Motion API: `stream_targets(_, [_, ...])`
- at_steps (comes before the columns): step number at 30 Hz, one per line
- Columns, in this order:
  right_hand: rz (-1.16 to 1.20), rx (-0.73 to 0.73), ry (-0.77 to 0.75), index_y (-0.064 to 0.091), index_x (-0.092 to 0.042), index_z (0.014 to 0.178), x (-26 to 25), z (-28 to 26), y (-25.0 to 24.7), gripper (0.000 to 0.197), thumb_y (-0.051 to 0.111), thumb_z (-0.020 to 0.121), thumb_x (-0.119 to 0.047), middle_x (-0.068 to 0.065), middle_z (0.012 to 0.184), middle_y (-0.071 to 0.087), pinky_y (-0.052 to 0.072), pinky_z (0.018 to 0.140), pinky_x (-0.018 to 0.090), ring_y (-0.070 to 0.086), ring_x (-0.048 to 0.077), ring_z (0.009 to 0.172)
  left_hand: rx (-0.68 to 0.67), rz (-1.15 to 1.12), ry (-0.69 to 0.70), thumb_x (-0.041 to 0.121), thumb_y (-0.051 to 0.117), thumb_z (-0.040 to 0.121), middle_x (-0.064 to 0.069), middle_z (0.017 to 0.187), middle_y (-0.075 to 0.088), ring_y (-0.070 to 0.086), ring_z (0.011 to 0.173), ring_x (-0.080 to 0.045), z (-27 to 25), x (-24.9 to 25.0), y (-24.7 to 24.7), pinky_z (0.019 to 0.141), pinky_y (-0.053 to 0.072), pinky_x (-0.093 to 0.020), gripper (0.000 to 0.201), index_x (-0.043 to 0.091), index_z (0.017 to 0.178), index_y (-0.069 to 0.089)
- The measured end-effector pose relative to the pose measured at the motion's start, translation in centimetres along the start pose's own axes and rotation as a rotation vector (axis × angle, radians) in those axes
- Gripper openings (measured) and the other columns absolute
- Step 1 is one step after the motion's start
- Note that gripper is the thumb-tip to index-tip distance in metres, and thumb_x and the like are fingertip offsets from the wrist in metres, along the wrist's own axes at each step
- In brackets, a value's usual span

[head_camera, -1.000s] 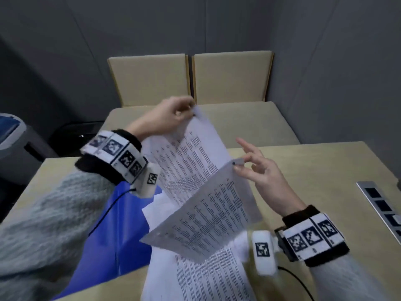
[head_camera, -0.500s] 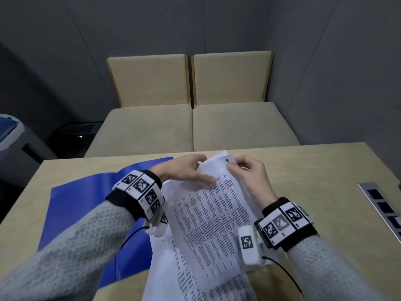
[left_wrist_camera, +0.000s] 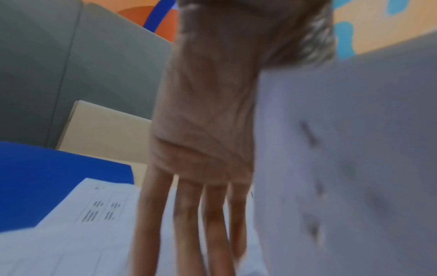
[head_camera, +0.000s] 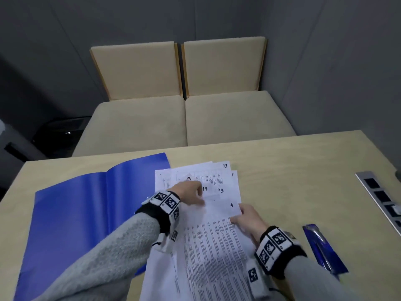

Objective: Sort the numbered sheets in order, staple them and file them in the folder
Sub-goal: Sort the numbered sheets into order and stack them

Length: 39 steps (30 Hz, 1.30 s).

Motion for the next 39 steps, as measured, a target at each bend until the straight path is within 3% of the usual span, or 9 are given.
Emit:
stream_targets(3, [-0.071,0.102,-0.092,0.059,-0.008,0.111,1.6,-0.1,0.7,0.028,0.057,0.083,-0.011,0.008,0.109,0.067,0.054,0.088,0.039,0.065,0.024,0.096,0.368,0.094,0.119,0.022,0.048,0.091,-0.007,0.124,0.05,0.047,0.113,-0.027,2.5,1.0,1.1,0.088,0.04,-0.038,0.033,0.019,0.123,0.049])
stream_targets(7, [-0.113,0.147,-0.187,0.056,-0.003,0.096,1.8,-0.2,0.9,0.014,0.055,0.083,-0.01,0.015,0.095,0.067,0.05,0.078,0.036,0.064,0.03,0.088,0.353,0.119,0.177,0.023,0.042,0.095,-0.004,0.134,0.048,0.039,0.125,-0.027,4.9,2.2,2.7,0.107,0.024,-0.046,0.041,0.02,0.135,0.042])
stream_targets(12, [-0.068,0.163,-0.201,0.053,-0.008,0.089,2.5,0.5,1.3,0.021,0.05,0.074,-0.022,0.018,0.086,0.066,0.052,0.076,0.046,0.064,0.035,0.082,0.462,-0.003,0.152,0.034,0.05,0.091,-0.002,0.113,0.06,0.047,0.112,-0.024,6.1,2.3,2.5,0.098,0.028,-0.04,0.029,0.025,0.117,0.06])
stream_targets(22, [-0.016,0.136,-0.226,0.054,-0.006,0.089,1.8,-0.3,0.9,0.01,0.056,0.083,-0.013,0.015,0.087,0.066,0.049,0.07,0.036,0.062,0.027,0.078,0.516,0.03,0.257,0.023,0.05,0.09,0.002,0.102,0.066,0.052,0.103,-0.022,4.7,2.7,2.7,0.097,0.022,-0.038,0.018,0.023,0.098,0.066])
stream_targets(28, [0.023,0.071,-0.265,0.058,-0.015,0.102,2.1,-0.4,1.2,0.027,0.055,0.079,-0.029,0.005,0.109,0.067,0.049,0.095,0.046,0.062,0.025,0.105,0.67,-0.202,0.303,0.026,0.047,0.083,0.008,0.075,0.066,0.058,0.077,-0.012,1.5,3.0,1.3,0.102,0.025,-0.04,0.014,0.026,0.074,0.058])
stream_targets(30, [0.033,0.043,-0.271,0.057,-0.017,0.115,2.2,-0.6,1.4,0.03,0.057,0.086,-0.026,0.003,0.124,0.063,0.046,0.101,0.044,0.057,0.02,0.117,0.765,-0.312,0.322,0.026,0.041,0.081,0.007,0.065,0.066,0.059,0.066,-0.013,0.1,3.1,0.4,0.102,0.027,-0.04,0.017,0.022,0.071,0.054])
stream_targets(33, [0.048,0.026,-0.295,0.05,-0.014,0.132,2.4,-1.1,1.6,0.046,0.058,0.089,-0.028,0.002,0.134,0.056,0.042,0.106,0.044,0.052,0.019,0.125,1.012,0.018,0.455,0.012,0.049,0.085,0.003,0.068,0.062,0.057,0.064,-0.021,-2.2,3.5,-1.7,0.1,0.032,-0.037,0.005,0.014,0.083,0.053])
stream_targets(37, [0.053,0.022,-0.297,0.055,-0.01,0.122,1.5,-2.6,1.4,0.029,0.054,0.093,-0.018,-0.005,0.121,0.06,0.045,0.102,0.044,0.057,0.013,0.111,1.276,0.197,0.554,-0.006,0.063,0.08,-0.005,0.07,0.057,0.055,0.062,-0.024,-5.9,4.2,-6.5,0.095,0.039,-0.038,0.027,0.013,0.092,0.047])
stream_targets(39, [0.0,0.04,-0.305,0.055,-0.004,0.114,1.1,-2.6,1.4,0.022,0.053,0.094,-0.014,0.0,0.11,0.062,0.046,0.1,0.041,0.058,0.014,0.102,1.368,0.19,0.579,0.0,0.056,0.087,-0.007,0.069,0.058,0.053,0.055,-0.024,-8.6,4.7,-9.6,0.073,0.05,-0.037,0.019,0.014,0.094,0.045])
Point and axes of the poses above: each hand's wrist, its own z-axis towards the middle knuckle, its own y-axis out of the palm, x = y × z, the point moved 3 cm from there along z, towards the middle knuckle
